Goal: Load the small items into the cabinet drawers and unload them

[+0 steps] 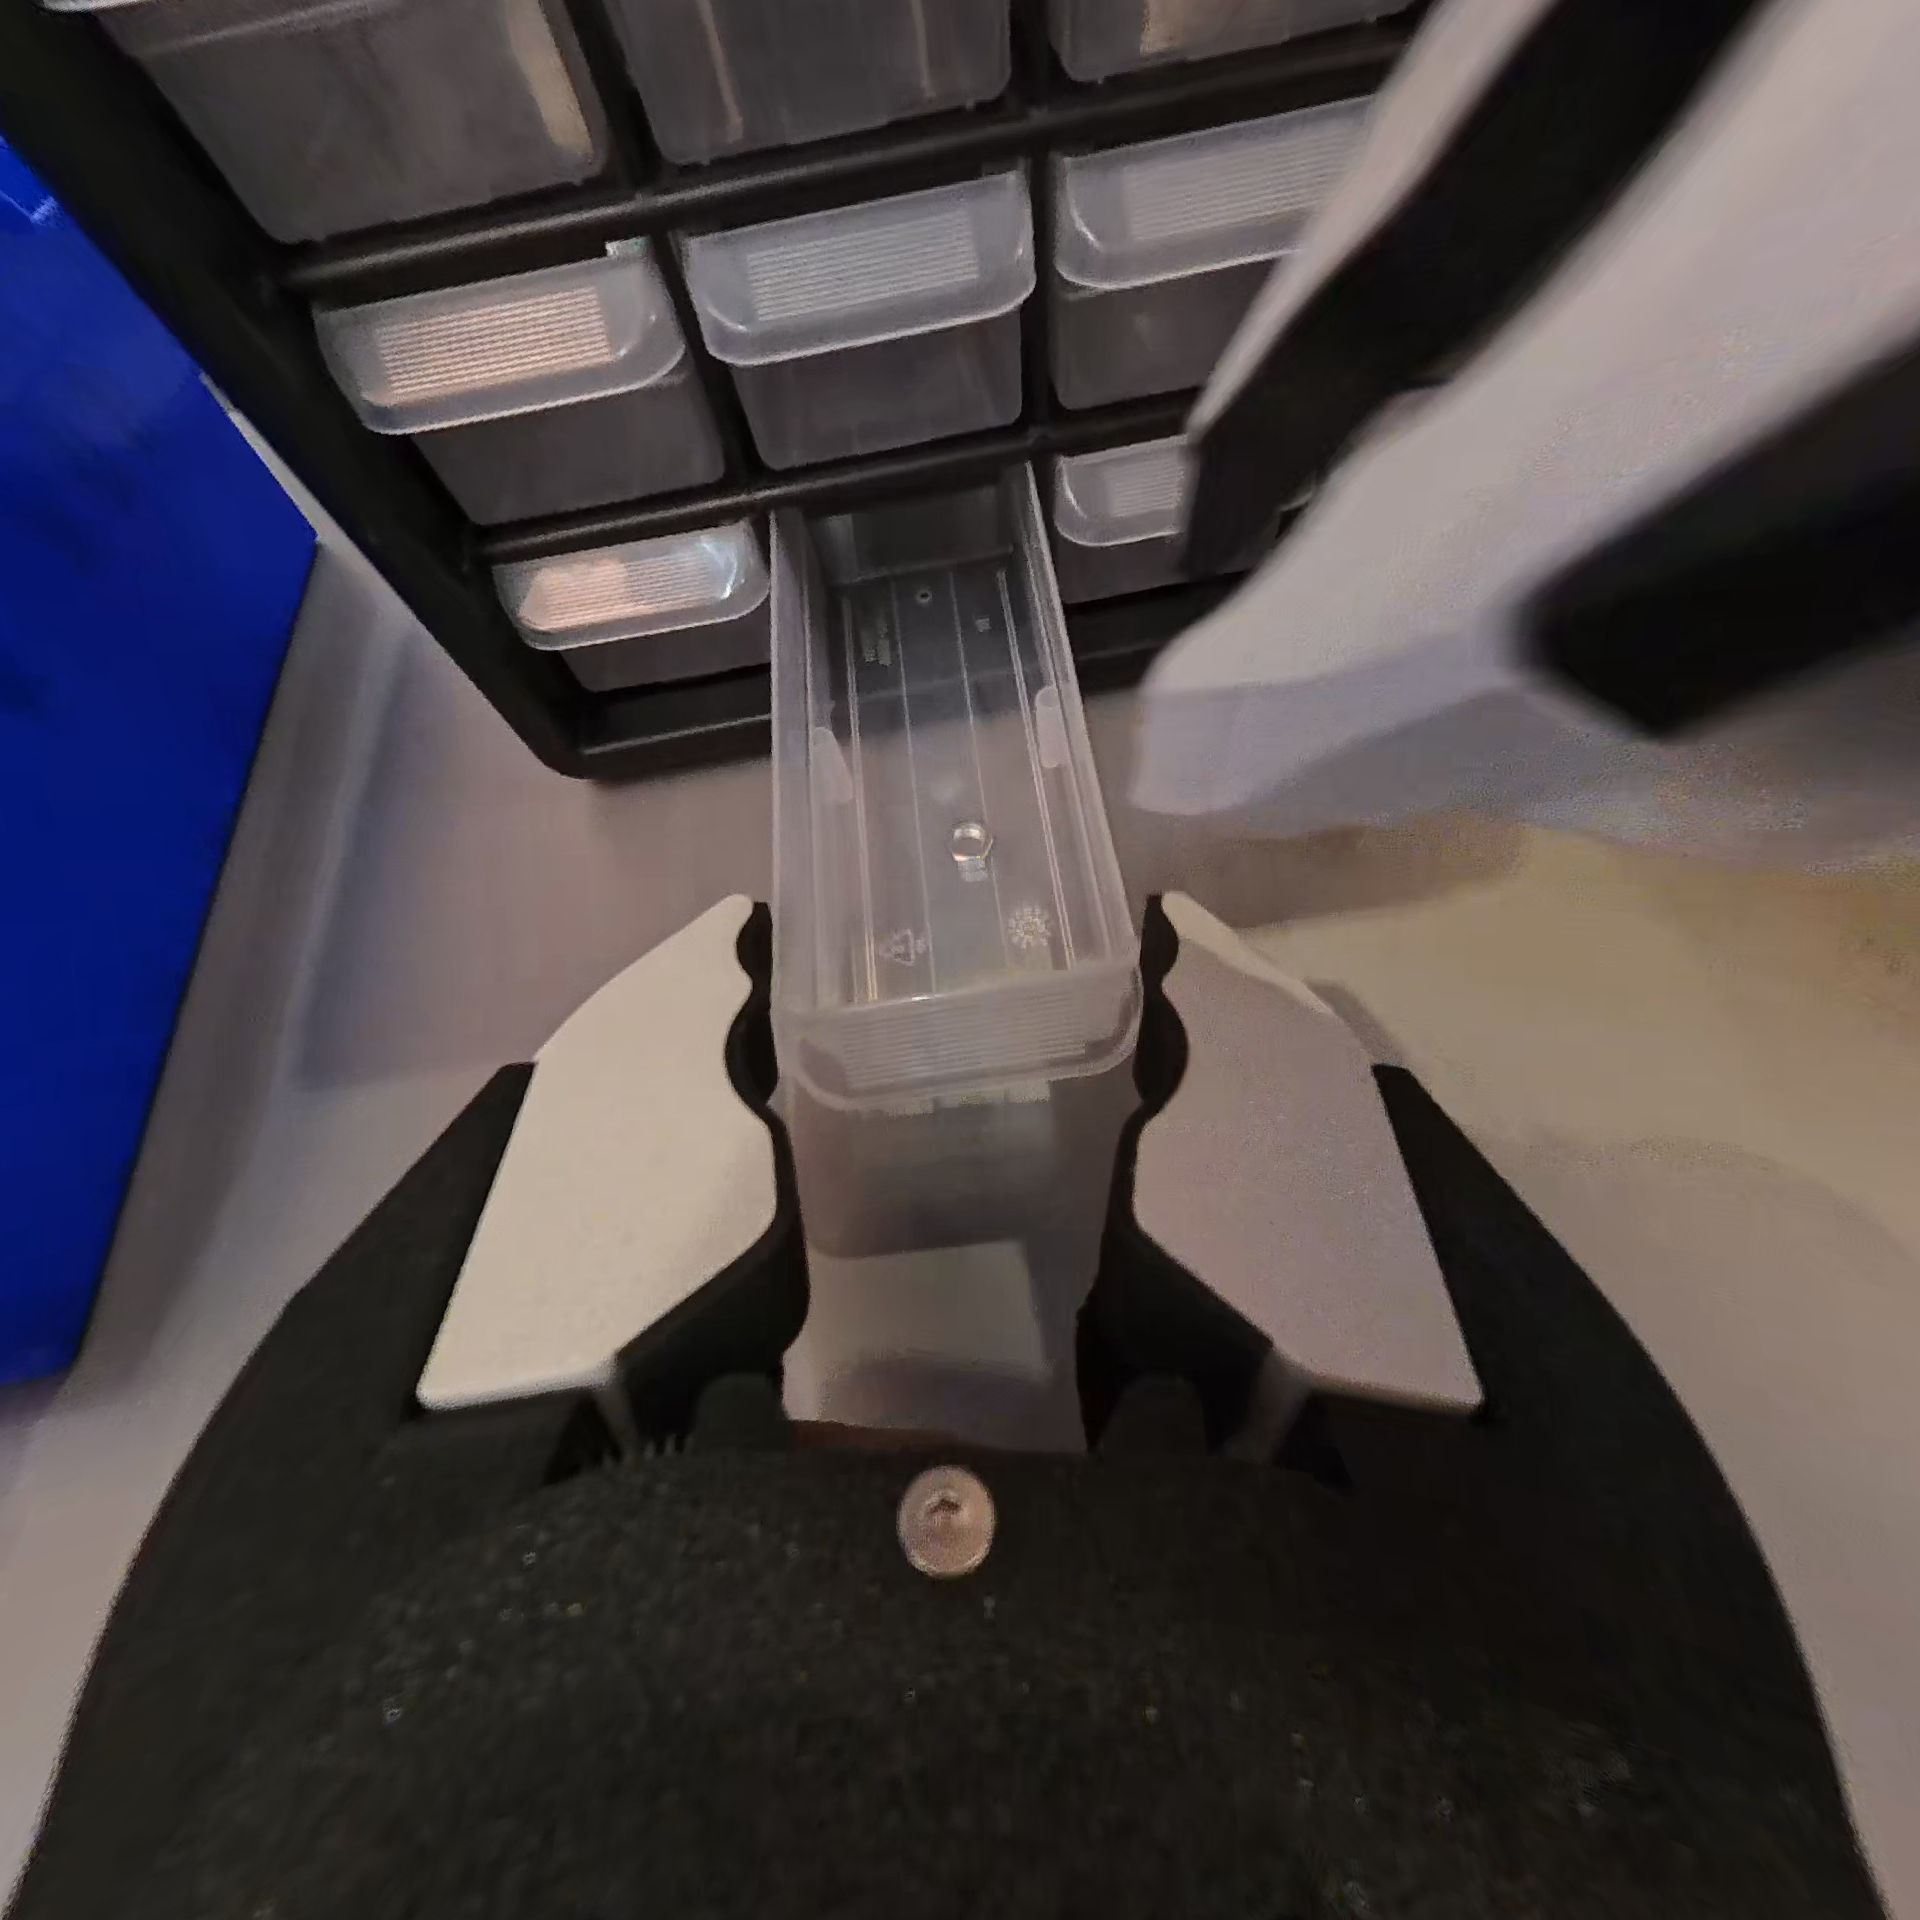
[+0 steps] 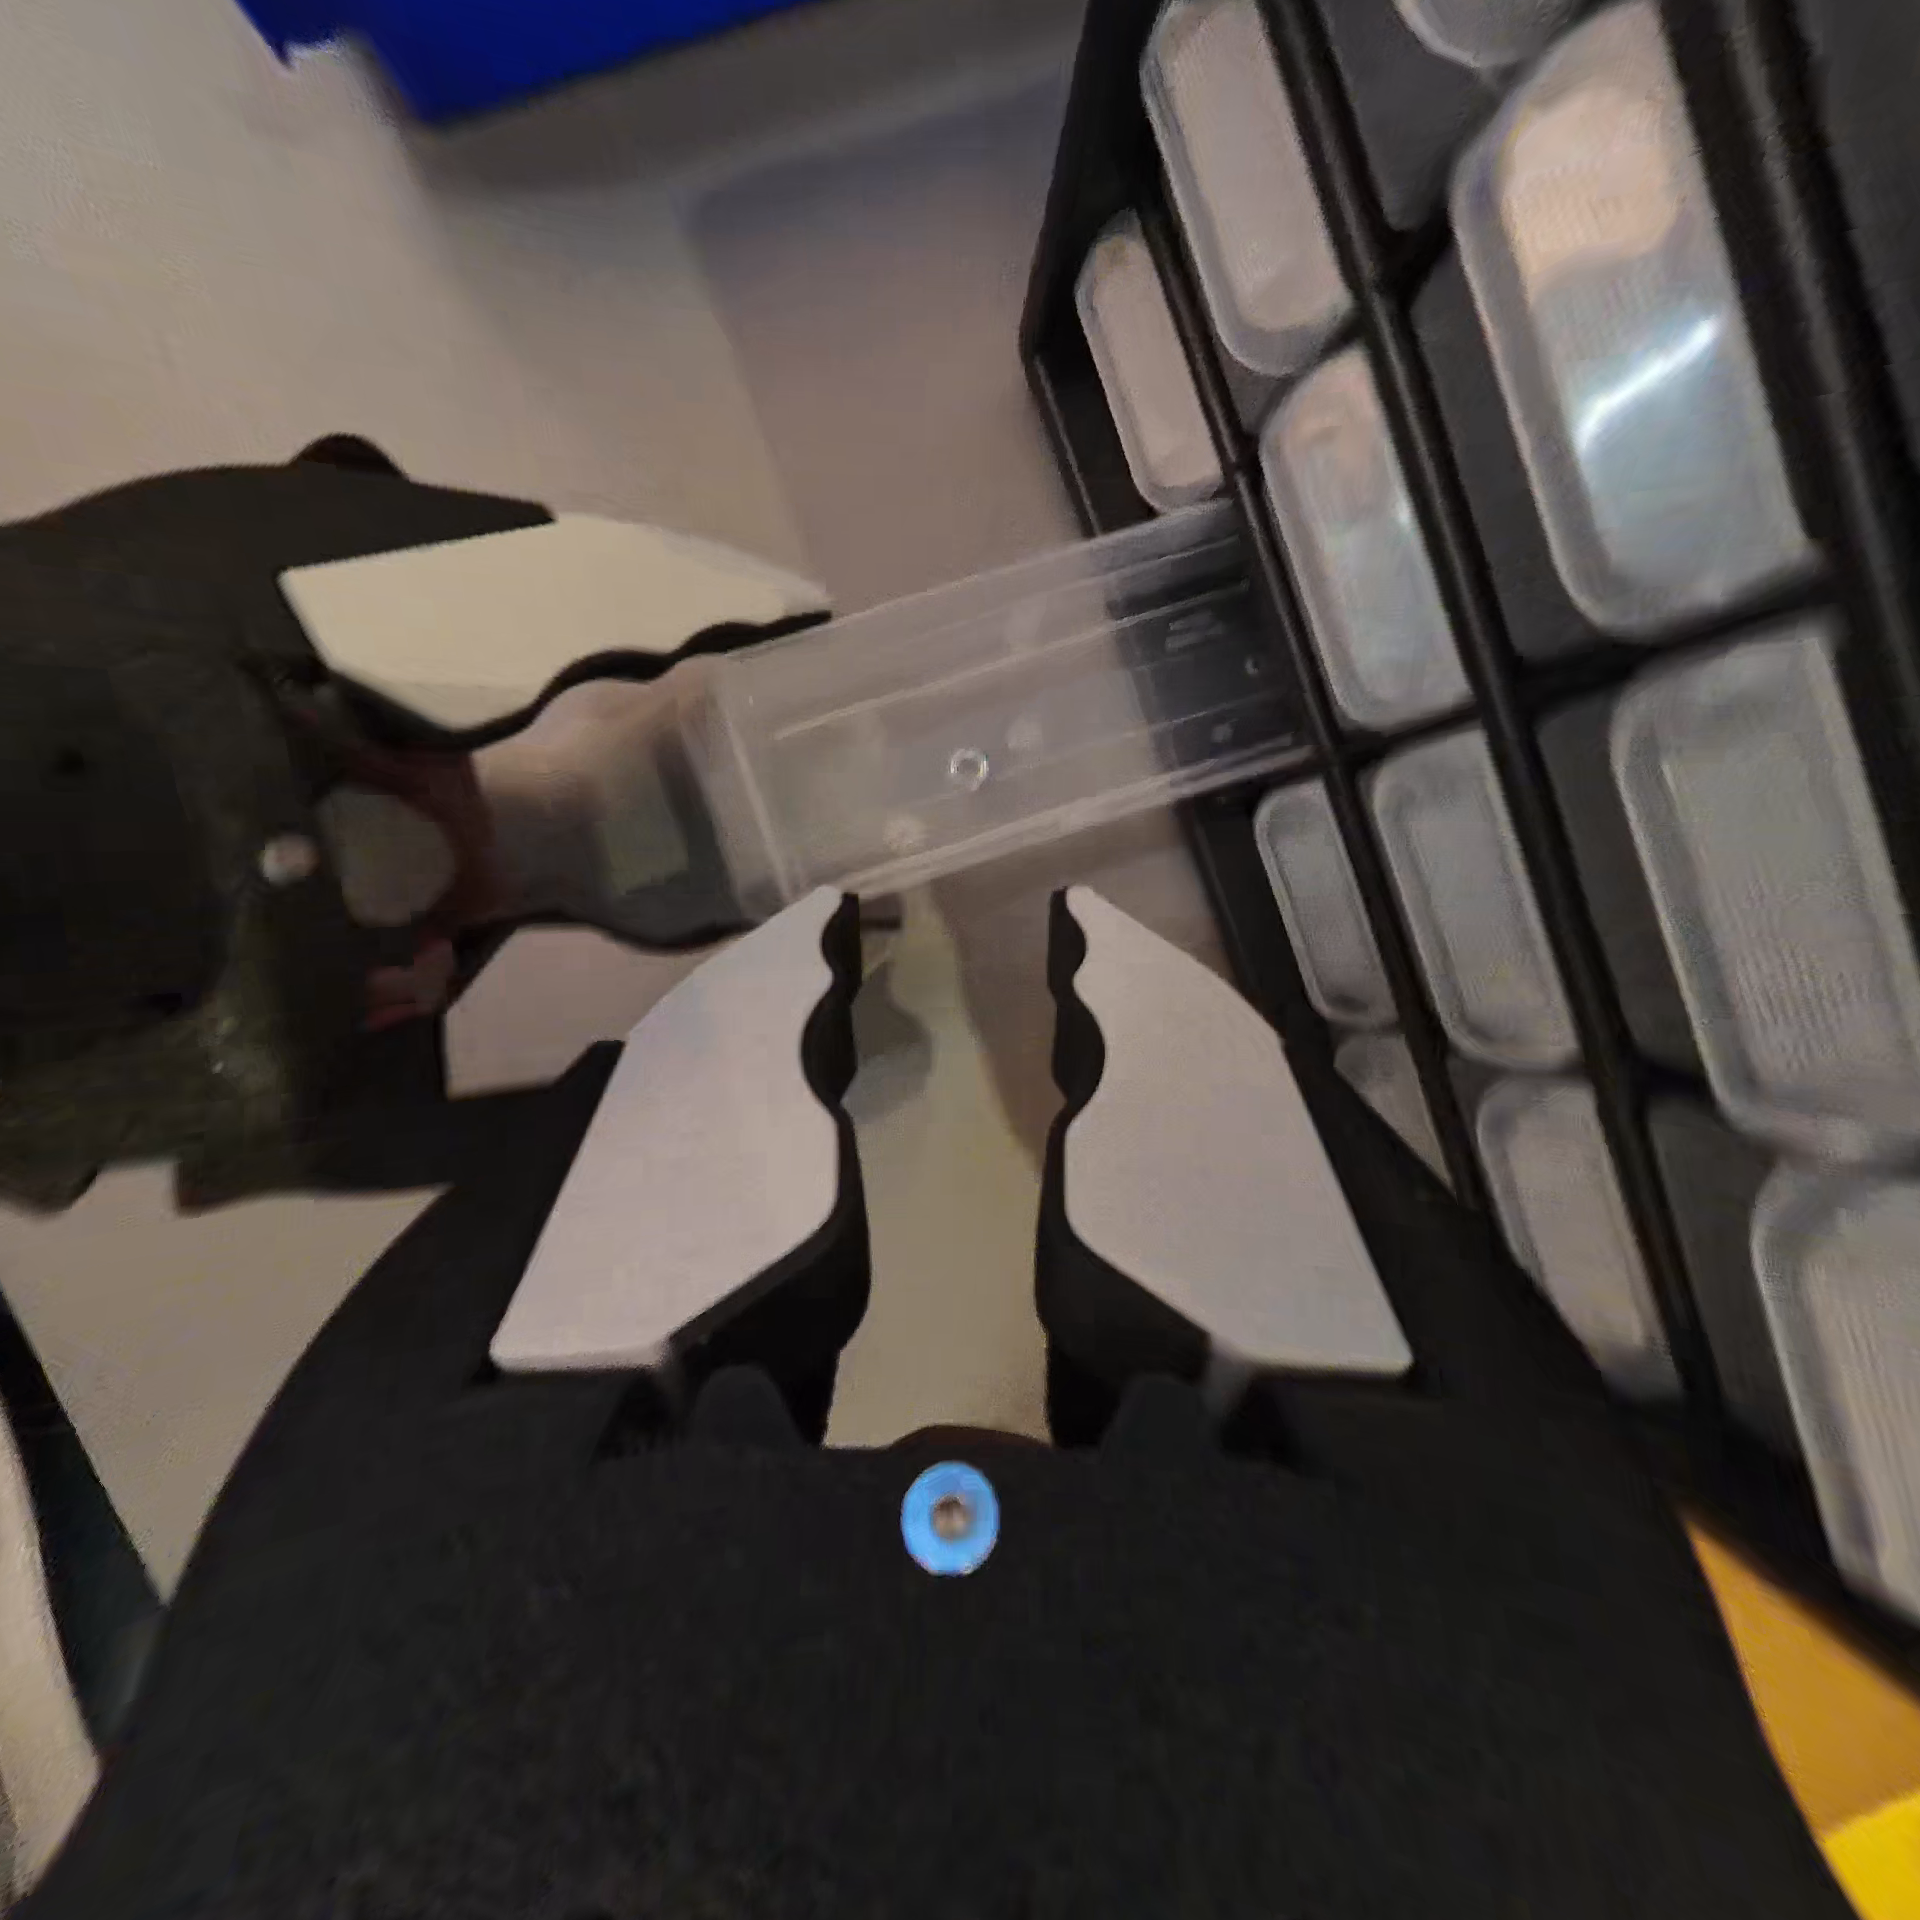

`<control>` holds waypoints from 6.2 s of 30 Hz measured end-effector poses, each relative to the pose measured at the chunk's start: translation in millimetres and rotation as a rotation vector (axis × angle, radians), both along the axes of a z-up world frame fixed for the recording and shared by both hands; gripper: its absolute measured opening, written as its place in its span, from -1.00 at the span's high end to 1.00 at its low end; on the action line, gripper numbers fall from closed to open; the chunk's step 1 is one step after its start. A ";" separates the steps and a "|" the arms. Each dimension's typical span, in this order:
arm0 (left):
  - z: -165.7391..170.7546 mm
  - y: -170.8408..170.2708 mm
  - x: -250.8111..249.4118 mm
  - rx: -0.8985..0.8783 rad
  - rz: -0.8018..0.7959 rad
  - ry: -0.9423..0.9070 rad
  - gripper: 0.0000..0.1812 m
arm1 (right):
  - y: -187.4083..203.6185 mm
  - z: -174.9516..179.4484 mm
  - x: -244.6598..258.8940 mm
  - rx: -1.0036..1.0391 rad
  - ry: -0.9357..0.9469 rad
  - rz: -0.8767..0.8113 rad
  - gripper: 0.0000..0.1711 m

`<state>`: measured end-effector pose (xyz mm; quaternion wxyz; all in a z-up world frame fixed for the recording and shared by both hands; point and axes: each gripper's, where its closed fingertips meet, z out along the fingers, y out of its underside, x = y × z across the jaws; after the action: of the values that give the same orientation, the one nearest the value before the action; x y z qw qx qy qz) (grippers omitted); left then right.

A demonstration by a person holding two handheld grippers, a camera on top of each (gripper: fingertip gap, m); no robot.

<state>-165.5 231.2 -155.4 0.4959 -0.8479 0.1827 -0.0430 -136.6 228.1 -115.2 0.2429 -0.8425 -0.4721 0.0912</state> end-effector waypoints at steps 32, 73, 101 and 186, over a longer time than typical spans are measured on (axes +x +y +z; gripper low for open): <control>1.5 -9.9 -2.2 0.000 -0.015 0.008 0.26 | 13.6 -60.2 -25.7 -0.341 -0.572 0.285 0.83; 6.8 5.7 0.2 -0.001 -0.032 -0.001 0.26 | -1.6 -71.2 314.1 -0.385 -0.368 -0.363 0.89; 15.5 10.3 6.8 -0.005 -0.065 -0.143 0.79 | -185.5 36.0 87.1 0.330 0.876 -0.231 0.74; -9.9 45.6 78.4 -0.124 0.002 -0.057 0.25 | -204.8 16.5 70.5 0.125 1.006 -0.168 0.69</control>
<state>-87.1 276.8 -165.3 0.4475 -0.8755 0.1646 -0.0779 -66.1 23.2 -98.6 0.4963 -0.7133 -0.2320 0.4371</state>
